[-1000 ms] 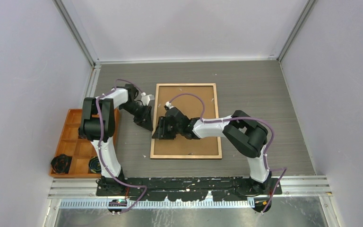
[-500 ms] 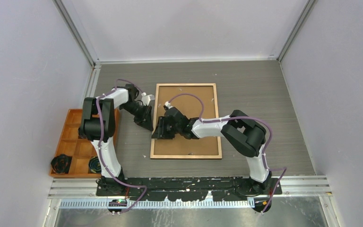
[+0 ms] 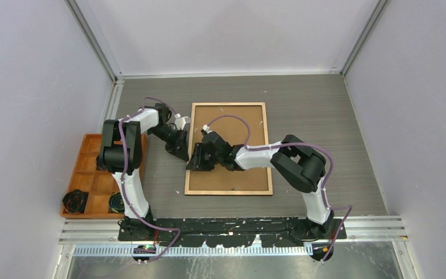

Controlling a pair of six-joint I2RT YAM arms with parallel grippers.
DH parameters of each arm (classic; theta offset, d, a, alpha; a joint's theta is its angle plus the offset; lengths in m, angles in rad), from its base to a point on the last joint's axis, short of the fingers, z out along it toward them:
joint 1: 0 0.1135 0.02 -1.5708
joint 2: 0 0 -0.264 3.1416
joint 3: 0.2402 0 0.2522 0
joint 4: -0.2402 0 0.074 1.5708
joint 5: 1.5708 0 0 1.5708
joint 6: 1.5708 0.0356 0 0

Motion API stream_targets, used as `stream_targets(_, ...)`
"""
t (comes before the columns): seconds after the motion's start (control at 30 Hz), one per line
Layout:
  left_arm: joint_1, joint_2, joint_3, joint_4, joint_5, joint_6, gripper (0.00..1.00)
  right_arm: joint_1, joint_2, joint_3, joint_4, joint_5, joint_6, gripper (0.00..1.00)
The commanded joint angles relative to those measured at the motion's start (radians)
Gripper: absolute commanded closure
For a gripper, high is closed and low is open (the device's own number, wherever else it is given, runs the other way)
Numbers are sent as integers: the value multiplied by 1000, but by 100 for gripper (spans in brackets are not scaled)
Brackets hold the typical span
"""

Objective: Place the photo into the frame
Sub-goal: Install the photo frame at the center of the board.

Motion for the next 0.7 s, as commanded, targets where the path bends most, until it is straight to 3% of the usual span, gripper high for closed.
stream_targets(0.0,-10,3,1,31,-14,5,86,-18,-46,-12,40,-20,3,59)
stream_targets(0.27,21,35,105,44,-9,-64,85,-156,-164,-19,4,-41,-51,50)
stream_targets(0.67,27,146,220,85,23,-143,86,-281,78,240,-95,-84,-126,48)
